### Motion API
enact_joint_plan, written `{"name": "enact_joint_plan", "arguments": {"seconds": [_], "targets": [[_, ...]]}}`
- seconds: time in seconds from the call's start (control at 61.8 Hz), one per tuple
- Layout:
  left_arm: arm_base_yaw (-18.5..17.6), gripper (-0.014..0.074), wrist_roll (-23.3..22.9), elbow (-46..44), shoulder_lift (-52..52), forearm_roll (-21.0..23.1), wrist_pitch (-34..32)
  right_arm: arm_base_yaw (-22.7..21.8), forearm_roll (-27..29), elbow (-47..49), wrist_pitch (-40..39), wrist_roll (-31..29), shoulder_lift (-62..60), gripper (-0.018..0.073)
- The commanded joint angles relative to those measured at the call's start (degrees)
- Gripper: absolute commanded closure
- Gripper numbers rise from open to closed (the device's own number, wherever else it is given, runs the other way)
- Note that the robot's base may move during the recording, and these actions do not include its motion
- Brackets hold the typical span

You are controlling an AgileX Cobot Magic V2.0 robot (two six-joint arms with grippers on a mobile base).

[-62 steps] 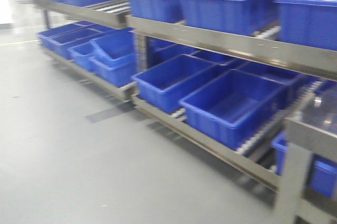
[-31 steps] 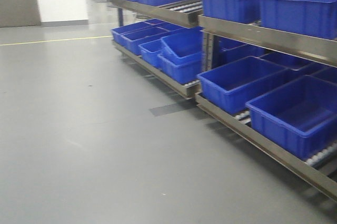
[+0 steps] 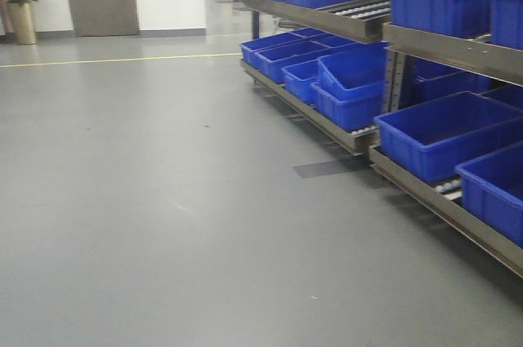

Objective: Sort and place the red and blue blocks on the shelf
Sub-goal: 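Turn the base away from the table holding both cubes, then drive the base down the aisle carrying both cubes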

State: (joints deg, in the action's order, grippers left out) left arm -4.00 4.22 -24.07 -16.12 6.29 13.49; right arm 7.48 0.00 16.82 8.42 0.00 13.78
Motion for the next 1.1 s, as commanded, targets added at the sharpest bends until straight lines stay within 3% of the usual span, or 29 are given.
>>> {"name": "enact_joint_plan", "arguments": {"seconds": [0.0,1.085], "targets": [[0.09,0.0474,-0.02,-1.59,-0.46,0.04,-4.82,-0.23,0.00,1.68,-5.25,-0.42,0.33,0.0503],[0.09,0.0474,-0.02,-1.59,-0.46,0.04,-4.82,-0.23,0.00,1.68,-5.25,-0.42,0.33,0.0503]]}}
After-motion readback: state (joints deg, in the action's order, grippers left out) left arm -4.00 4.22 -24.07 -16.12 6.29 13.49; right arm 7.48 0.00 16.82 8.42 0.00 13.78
